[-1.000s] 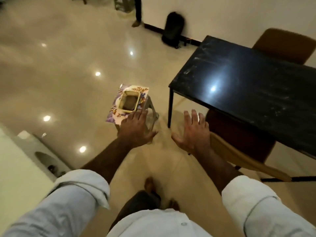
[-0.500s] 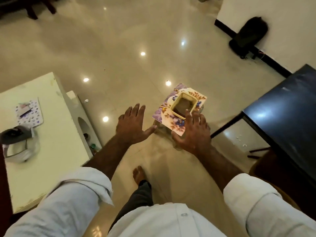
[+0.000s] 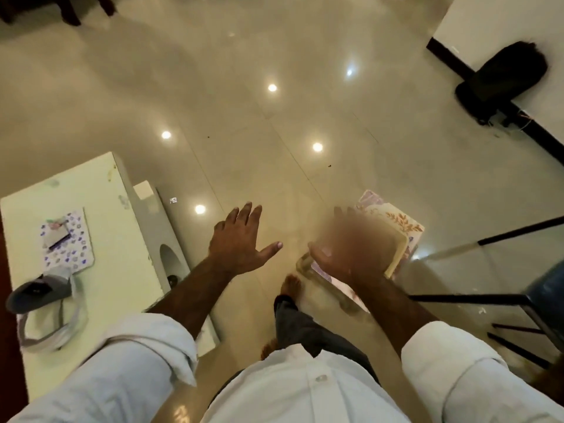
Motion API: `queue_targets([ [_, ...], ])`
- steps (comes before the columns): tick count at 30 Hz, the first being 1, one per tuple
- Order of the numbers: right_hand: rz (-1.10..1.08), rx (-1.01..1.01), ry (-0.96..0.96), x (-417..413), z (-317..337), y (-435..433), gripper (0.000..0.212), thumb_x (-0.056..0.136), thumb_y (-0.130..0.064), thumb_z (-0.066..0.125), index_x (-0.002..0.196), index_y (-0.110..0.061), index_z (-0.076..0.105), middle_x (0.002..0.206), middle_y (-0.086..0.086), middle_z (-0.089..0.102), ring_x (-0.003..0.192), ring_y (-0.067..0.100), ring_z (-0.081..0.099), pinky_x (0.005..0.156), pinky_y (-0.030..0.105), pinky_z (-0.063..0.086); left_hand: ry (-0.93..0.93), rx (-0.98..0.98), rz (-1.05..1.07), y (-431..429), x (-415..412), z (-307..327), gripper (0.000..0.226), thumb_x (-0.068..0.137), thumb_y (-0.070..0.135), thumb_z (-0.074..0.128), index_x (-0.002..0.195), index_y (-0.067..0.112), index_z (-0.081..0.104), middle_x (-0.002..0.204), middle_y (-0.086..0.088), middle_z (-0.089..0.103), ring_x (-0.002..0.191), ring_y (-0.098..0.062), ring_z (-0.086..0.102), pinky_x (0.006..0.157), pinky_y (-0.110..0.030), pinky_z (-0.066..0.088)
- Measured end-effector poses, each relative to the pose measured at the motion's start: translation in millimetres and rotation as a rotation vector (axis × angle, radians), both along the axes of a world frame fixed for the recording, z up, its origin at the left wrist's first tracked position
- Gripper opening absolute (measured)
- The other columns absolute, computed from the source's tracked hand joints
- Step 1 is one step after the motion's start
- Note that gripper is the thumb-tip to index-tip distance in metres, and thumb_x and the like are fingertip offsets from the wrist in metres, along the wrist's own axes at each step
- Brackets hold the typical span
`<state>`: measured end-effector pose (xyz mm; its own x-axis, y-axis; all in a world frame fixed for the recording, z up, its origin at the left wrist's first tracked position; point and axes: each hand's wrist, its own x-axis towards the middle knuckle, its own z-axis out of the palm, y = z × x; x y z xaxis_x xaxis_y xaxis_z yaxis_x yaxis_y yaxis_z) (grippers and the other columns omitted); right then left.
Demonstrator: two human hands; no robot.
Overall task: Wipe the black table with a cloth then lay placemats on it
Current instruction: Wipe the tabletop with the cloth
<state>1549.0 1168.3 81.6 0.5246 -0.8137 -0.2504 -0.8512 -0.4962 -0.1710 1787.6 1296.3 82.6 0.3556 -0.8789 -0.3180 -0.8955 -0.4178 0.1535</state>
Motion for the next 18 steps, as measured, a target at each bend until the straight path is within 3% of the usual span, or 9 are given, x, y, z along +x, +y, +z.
queue_targets([
  [11,-0.148,0.039,0.031,91,-13,-183,0.113,0.085,-0.091,0.04,0.172,-0.022,0.021,0.177,0.016,0.03,0.158,0.047,0.032,0.121,0.062,0.039,0.03,0.054,-0.118,-215,106,0,0.113,0.09,0.095,0.036,0.174,0.022,0.015,0.182,-0.008,0.018,0.166,-0.037,0.022,0.125,-0.061,0.034],
  [18,-0.395,0.065,0.033,128,-32,-296,0.113,0.085,-0.091,0.041,0.172,-0.021,0.024,0.176,0.017,0.031,0.157,0.048,0.035,0.119,0.06,0.042,0.049,0.07,-0.381,-394,157,-20,0.118,0.086,0.098,0.031,0.174,0.022,0.014,0.183,-0.007,0.017,0.166,-0.037,0.022,0.124,-0.062,0.033],
])
